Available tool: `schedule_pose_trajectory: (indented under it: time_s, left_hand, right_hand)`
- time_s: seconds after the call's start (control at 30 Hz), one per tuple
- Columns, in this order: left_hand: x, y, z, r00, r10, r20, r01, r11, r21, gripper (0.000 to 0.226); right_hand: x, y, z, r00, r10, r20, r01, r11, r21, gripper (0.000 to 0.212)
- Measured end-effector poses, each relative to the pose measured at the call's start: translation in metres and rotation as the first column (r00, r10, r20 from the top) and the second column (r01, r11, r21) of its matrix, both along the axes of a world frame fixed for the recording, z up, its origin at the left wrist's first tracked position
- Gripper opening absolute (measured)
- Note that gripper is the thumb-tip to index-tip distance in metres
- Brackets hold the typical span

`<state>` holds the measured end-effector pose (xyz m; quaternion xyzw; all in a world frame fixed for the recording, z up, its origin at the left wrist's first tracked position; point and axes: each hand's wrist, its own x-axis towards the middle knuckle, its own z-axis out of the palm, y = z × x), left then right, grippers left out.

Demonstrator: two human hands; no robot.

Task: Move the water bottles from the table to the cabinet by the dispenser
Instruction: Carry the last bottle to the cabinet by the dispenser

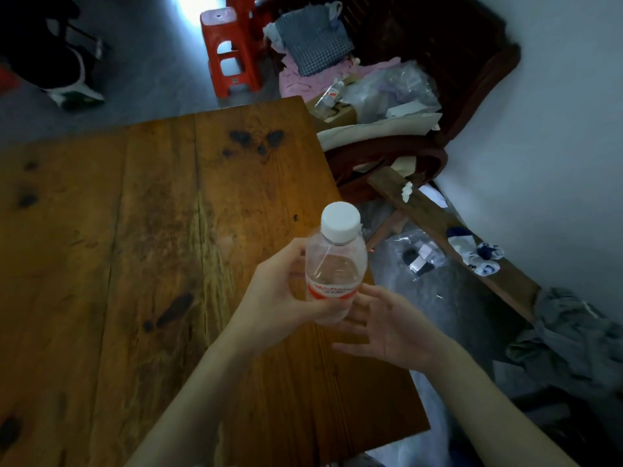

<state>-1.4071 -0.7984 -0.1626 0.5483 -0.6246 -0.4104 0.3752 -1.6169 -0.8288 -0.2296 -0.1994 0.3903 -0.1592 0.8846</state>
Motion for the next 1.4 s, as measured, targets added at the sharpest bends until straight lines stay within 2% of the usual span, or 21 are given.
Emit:
schedule_pose_trajectory:
  time_s: [0.17, 0.33, 0.5, 0.67, 0.87, 1.03, 1.23, 1.4]
  left_hand:
    - [-0.011, 0.011, 0.011, 0.986, -0.165, 0.034, 0.164, 0.986, 0.021, 0.064]
    - [-0.020, 0.032, 0.013, 0.929, -0.370, 0.014, 0.369, 0.929, 0.036, 0.063]
    - [-0.032, 0.073, 0.004, 0.832, -0.553, 0.045, 0.552, 0.833, 0.038, 0.062]
    - [-0.053, 0.116, 0.002, 0.722, -0.692, 0.032, 0.692, 0.722, 0.010, 0.064]
    - [-0.102, 0.181, 0.016, 0.475, -0.880, 0.027, 0.880, 0.475, -0.018, 0.073]
    - [-0.154, 0.267, 0.039, 0.228, -0.973, 0.020, 0.973, 0.227, -0.045, 0.067]
    - [-0.194, 0.410, 0.048, -0.073, -0.996, 0.051, 0.994, -0.076, -0.073, 0.063]
    - [-0.199, 0.533, 0.044, -0.319, -0.946, 0.063, 0.947, -0.321, -0.023, 0.067]
  right_hand:
    - [-0.015, 0.048, 0.010, 0.986, -0.167, -0.007, 0.167, 0.986, -0.002, 0.052]
    - [-0.018, 0.114, 0.013, 0.930, -0.367, 0.001, 0.367, 0.930, 0.016, 0.052]
    - [-0.011, 0.198, 0.009, 0.828, -0.559, -0.035, 0.560, 0.828, 0.024, 0.057]
    - [-0.010, 0.270, 0.009, 0.650, -0.751, -0.116, 0.759, 0.650, 0.048, 0.048]
    - [-0.023, 0.374, 0.017, 0.371, -0.920, -0.126, 0.929, 0.368, 0.045, 0.059]
    - [-0.031, 0.481, 0.026, 0.095, -0.988, -0.123, 0.995, 0.095, 0.005, 0.053]
    - [-0.006, 0.639, 0.035, -0.258, -0.959, -0.115, 0.966, -0.257, -0.022, 0.058]
    - [0.046, 0.758, 0.043, -0.505, -0.858, -0.094, 0.863, -0.502, -0.057, 0.041]
